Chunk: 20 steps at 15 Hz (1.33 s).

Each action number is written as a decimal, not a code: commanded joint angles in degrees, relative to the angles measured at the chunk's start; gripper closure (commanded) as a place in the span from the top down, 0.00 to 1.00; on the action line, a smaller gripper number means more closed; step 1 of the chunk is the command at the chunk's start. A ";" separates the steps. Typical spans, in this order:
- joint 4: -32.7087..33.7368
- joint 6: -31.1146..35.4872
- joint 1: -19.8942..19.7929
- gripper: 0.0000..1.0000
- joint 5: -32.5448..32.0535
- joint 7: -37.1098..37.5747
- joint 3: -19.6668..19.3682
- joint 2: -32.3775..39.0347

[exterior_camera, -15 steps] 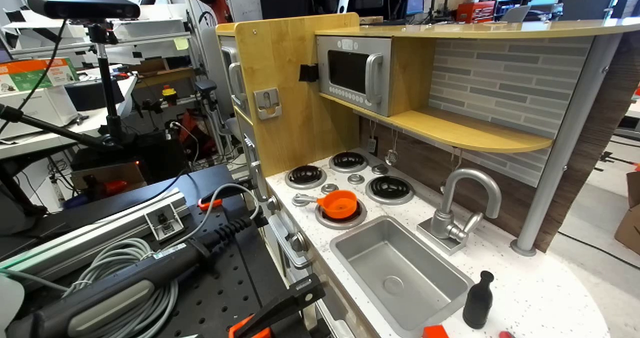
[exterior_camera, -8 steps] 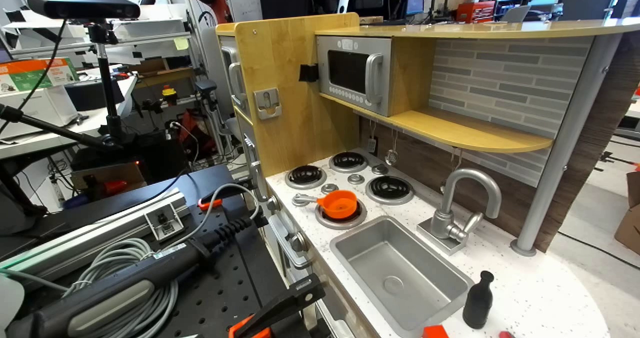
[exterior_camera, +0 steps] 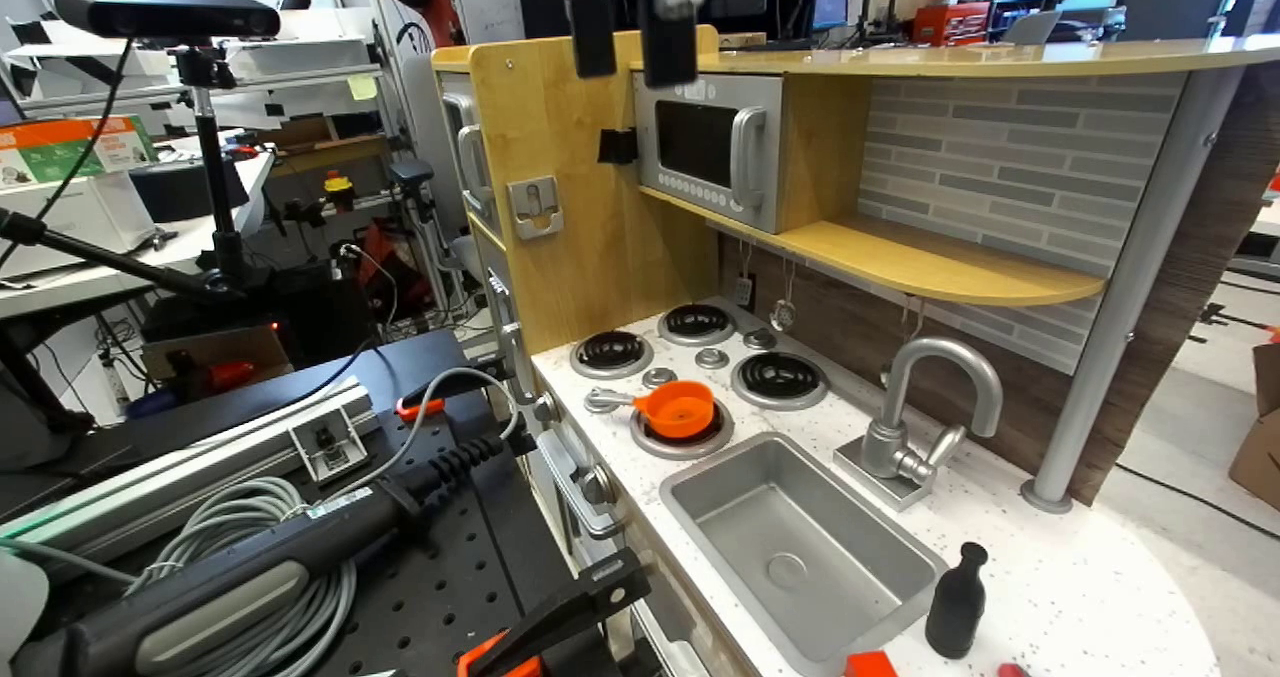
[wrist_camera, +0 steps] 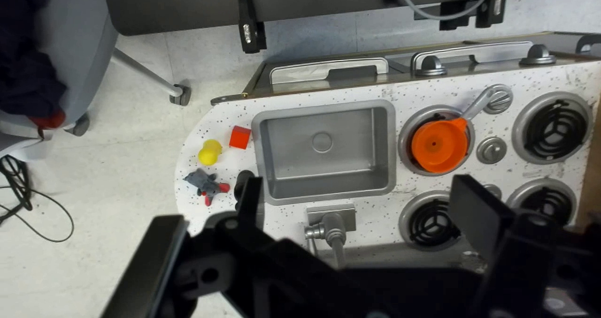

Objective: Pick up the orange object and put it in the pot

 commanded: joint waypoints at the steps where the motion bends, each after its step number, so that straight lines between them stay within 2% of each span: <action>1: 0.71 8.92 -2.37 1.00 0.33 -2.62 -3.29 9.09; 5: 3.31 15.96 -4.24 1.00 1.28 -5.79 -5.67 20.64; 8: 7.23 18.60 -5.27 1.00 0.69 -7.11 -5.56 29.70; 13: 16.20 19.59 -6.09 1.00 -0.90 -8.08 -4.76 43.18; 20: 24.87 19.29 -6.96 1.00 -3.39 -9.87 -4.63 54.38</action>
